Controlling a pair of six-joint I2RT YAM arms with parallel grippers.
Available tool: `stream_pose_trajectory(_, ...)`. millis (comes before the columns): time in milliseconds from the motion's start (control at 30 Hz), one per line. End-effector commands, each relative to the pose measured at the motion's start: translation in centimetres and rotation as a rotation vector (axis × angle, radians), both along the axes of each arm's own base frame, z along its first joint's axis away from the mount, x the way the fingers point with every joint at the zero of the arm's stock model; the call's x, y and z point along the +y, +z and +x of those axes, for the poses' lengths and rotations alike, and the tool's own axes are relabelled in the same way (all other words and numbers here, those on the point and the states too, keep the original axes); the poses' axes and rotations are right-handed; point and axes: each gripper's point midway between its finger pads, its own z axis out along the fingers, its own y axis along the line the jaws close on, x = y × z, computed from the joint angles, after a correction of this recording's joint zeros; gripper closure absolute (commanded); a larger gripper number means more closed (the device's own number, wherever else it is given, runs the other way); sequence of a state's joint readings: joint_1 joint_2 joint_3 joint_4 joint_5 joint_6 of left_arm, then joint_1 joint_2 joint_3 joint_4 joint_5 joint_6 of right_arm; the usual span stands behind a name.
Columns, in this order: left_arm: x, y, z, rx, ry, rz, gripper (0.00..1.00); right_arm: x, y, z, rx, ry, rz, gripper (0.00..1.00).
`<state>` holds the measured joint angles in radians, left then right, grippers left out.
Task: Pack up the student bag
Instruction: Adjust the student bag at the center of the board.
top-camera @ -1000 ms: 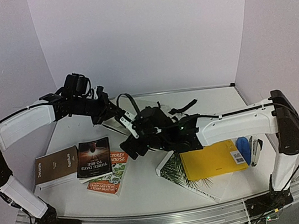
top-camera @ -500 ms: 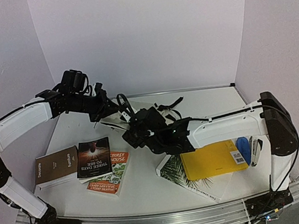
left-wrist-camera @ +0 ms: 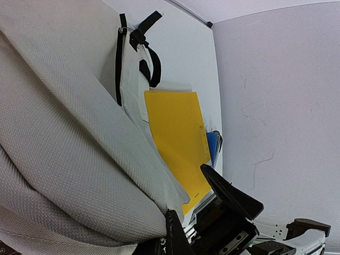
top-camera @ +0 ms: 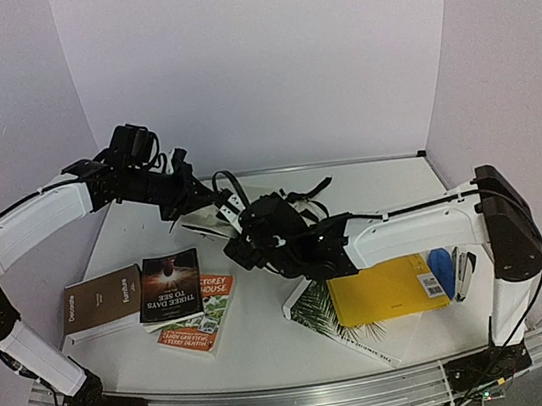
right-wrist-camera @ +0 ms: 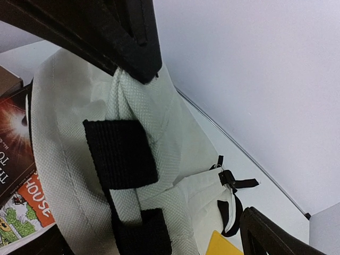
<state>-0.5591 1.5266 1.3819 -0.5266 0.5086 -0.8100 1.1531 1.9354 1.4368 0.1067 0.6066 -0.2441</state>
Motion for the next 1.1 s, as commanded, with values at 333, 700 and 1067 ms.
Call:
stream_pose_trajectory(333, 1.3, 8.4, -1.7, -0.241, -0.02, -0.085, 0.79, 0.2, 9.1, 0.9, 0.01, 0.061, 0.317, 0.97)
stream_pose_trajectory(700, 8.5, 17.6, -5.1, -0.562, 0.183, -0.033, 0.09, -3.4, 22.6, 2.6, 0.126, 0.049, 0.881, 1.0)
stream_pose_trajectory(1067, 8.6, 17.0, -4.8, -0.533, 0.18, 0.016, 0.0, -9.7, 22.4, 9.2, 0.417, -0.056, 1.3, 1.0)
